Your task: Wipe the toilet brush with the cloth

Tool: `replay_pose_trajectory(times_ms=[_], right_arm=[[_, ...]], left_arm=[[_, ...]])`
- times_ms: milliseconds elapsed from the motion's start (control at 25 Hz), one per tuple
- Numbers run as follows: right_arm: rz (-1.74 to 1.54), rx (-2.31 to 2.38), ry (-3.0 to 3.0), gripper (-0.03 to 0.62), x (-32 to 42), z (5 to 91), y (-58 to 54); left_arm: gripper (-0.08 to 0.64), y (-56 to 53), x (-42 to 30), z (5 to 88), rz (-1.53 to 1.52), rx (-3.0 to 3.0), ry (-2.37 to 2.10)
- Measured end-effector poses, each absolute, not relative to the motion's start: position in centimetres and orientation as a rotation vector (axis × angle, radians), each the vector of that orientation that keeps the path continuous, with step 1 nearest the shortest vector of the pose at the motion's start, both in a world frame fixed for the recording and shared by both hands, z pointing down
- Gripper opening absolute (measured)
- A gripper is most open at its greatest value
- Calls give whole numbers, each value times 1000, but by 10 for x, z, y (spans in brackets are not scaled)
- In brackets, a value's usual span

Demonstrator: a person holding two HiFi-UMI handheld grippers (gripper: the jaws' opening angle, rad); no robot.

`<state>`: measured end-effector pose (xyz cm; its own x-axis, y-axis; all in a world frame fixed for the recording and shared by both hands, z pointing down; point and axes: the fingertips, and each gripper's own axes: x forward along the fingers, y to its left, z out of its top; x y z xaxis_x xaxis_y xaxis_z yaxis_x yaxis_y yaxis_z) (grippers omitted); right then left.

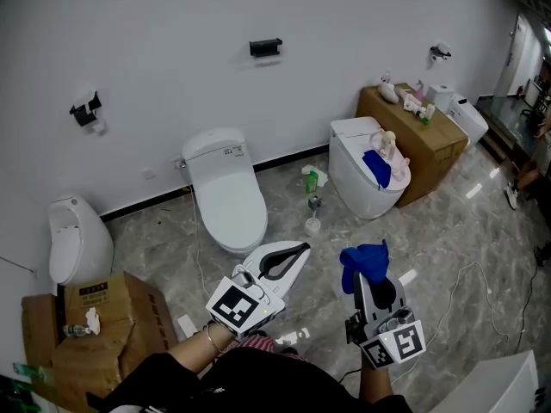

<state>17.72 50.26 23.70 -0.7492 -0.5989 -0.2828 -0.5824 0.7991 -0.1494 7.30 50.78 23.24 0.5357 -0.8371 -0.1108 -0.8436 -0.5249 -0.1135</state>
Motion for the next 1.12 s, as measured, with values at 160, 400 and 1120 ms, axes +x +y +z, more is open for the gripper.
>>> replay_pose_trajectory(times_ms=[160,400,1120], right_arm=[[-98,-912,2661,66,189,243,498],[-112,-921,2651,66,194,246,488],[-73,-987,2635,66,185,244,428]], left_arm=[[6,511,73,237,31,-2590,1475],[6,502,66,241,12,-2592,1505],[6,425,75,240,52,-2644,1329]])
